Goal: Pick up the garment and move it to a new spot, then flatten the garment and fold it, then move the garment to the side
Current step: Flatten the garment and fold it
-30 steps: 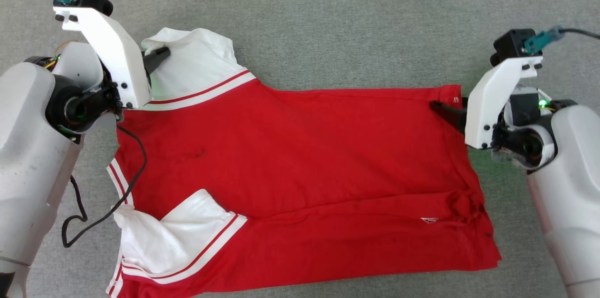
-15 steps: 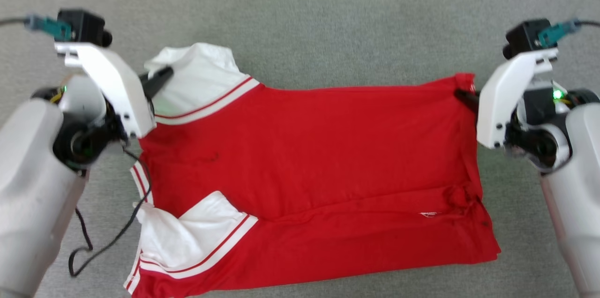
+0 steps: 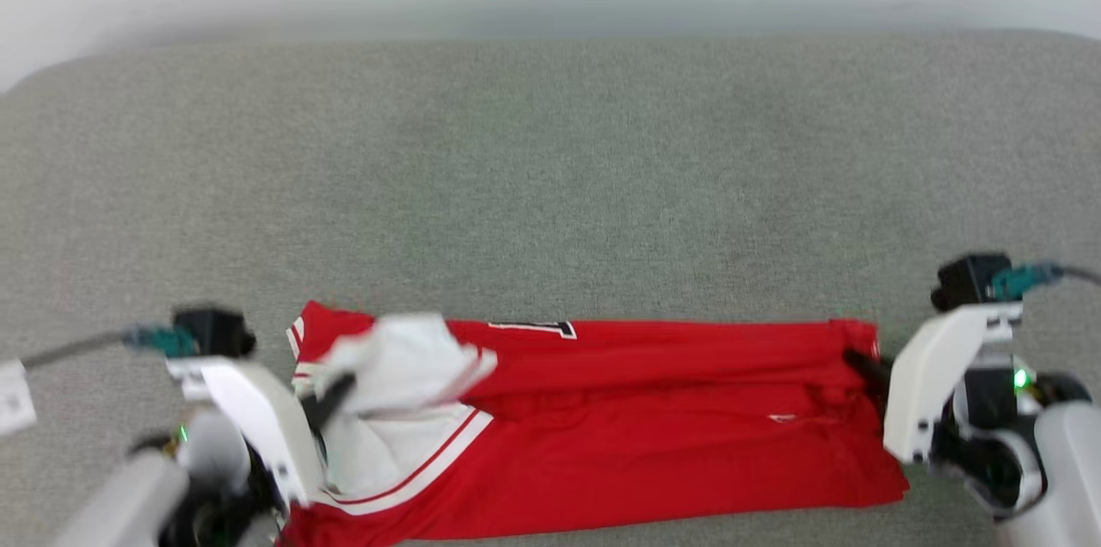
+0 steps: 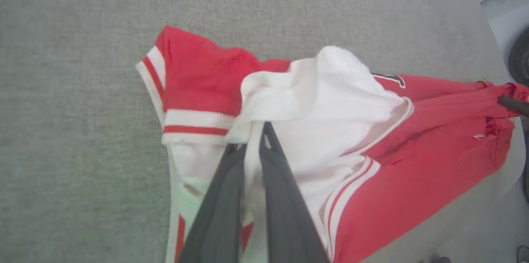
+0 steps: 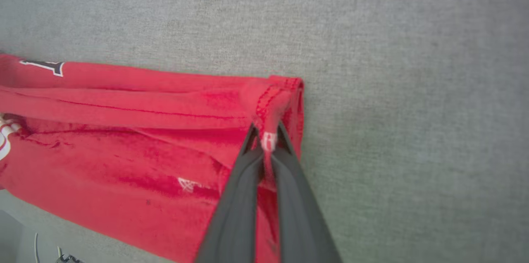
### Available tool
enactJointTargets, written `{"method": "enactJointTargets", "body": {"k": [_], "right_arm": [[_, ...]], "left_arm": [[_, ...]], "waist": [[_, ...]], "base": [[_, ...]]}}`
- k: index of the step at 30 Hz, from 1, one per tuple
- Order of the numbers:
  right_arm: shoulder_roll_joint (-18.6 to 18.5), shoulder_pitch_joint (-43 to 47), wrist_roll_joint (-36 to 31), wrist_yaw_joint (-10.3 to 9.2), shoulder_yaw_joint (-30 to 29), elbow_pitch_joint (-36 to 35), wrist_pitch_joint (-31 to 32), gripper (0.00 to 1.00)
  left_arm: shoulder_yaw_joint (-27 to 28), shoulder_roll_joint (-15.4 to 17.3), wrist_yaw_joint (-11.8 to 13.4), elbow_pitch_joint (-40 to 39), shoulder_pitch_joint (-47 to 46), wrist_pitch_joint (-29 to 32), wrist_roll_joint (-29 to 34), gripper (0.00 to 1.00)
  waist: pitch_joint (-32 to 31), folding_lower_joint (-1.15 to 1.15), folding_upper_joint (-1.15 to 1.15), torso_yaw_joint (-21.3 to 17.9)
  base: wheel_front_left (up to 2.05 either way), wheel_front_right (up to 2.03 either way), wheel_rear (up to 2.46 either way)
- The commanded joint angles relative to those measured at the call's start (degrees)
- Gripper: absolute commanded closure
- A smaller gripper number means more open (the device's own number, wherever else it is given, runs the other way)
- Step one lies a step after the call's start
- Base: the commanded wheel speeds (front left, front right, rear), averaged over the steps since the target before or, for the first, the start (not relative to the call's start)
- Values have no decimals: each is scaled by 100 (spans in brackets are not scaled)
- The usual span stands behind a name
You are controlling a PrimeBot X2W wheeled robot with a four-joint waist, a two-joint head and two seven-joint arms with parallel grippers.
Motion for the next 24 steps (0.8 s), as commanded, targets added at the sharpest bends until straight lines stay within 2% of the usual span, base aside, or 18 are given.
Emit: {"method": "enactJointTargets", "body": {"k": [1,2,3,4,5,10,15,20,24], "right_arm": [[29,173,-42,-4,-45,-34,-67,100],[77,290,-28,-4,-84,-24,-111,89],[108,417,-19,-4,-110,-12,-167,43],[124,518,-30,-4,-121,-8,-233,0],[120,607,-3,-4,-142,29,-315,0],[147,1019,40,-3,-207,19,-740,0],[88,1453,102,-3,-180,-262,-1042,0],[81,1789,101,-3,-417,-771,-1198,0],[68,1866,24,-3,-755,-1100,-974,0]], "left_arm": [[-41,-24,72,-54,216,10,-61,100],[-64,-49,122,-91,364,3,-92,100],[-97,-86,170,-98,488,-43,-105,82],[-149,-142,187,-101,614,-22,-149,36],[-185,-207,184,-84,702,-57,-145,0],[-209,-399,224,73,1026,-471,-73,0],[-112,-427,328,-19,1224,-1219,266,0],[25,-449,587,-368,1450,-2014,630,0],[85,-426,835,-746,1566,-2401,892,0]], "waist": [[-84,0,0,25],[-114,0,0,24],[-156,0,0,31],[-187,0,0,37],[-223,0,0,47],[-403,0,0,63],[-681,0,0,43],[-959,0,0,20],[-1062,0,0,19]], "base": [[0,0,0],[0,0,0],[0,0,0],[0,0,0],[0,0,0],[0,0,0],[0,0,0],[0,0,0],[0,0,0]]}}
